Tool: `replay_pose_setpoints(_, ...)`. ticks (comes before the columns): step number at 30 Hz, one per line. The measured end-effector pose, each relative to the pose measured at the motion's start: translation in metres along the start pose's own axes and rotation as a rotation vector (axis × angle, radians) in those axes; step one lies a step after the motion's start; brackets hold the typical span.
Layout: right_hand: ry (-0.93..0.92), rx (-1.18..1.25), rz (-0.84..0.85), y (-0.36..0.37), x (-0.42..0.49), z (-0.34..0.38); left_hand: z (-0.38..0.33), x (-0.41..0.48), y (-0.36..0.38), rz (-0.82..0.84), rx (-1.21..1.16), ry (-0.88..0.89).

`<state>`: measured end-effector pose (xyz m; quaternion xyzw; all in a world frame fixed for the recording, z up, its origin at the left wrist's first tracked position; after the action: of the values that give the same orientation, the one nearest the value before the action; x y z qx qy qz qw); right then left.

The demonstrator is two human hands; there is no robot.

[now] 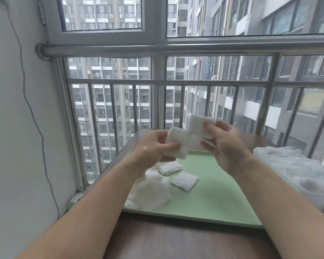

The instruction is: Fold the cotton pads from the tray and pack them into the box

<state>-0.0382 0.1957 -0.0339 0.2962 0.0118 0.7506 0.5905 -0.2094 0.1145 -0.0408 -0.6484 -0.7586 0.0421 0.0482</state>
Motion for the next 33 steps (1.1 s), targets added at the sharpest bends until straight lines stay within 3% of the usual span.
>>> replay_pose_setpoints(2,-0.038,0.073,0.025,-0.001,0.003,0.007,0.000,0.000,-0.002,-0.025,-0.002,-0.001)
replay_pose_setpoints(4,-0.059,0.114,0.169,0.010,0.000,0.013,0.000,0.000,-0.001,-0.029,0.018,0.007)
replay_pose_setpoints(7,-0.121,-0.097,0.402,0.029,-0.013,0.016,-0.002,-0.002,0.001,-0.028,0.066,0.024)
replay_pose_setpoints(9,-0.204,-0.292,0.448,0.035,-0.016,0.016,-0.003,-0.003,0.003,-0.023,0.100,0.030)
replay_pose_setpoints(18,-0.316,-0.496,0.405,0.028,-0.012,0.016,-0.008,-0.007,0.011,0.049,0.177,0.093)
replay_pose_setpoints(33,-0.312,-0.474,0.318,0.027,-0.011,0.014,-0.020,-0.012,0.011,-0.027,0.226,0.132)
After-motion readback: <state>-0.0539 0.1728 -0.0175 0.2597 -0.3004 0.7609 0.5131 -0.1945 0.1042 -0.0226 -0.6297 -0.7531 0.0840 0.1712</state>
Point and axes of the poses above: each hand's wrist, its own x-axis towards the middle knuckle, its own y-axis out of the palm, z = x × y, the point moved 7 cm from there along x, towards the middle knuckle, and after that the axes turned 14 degrees about -y, right-handed, at the moved point
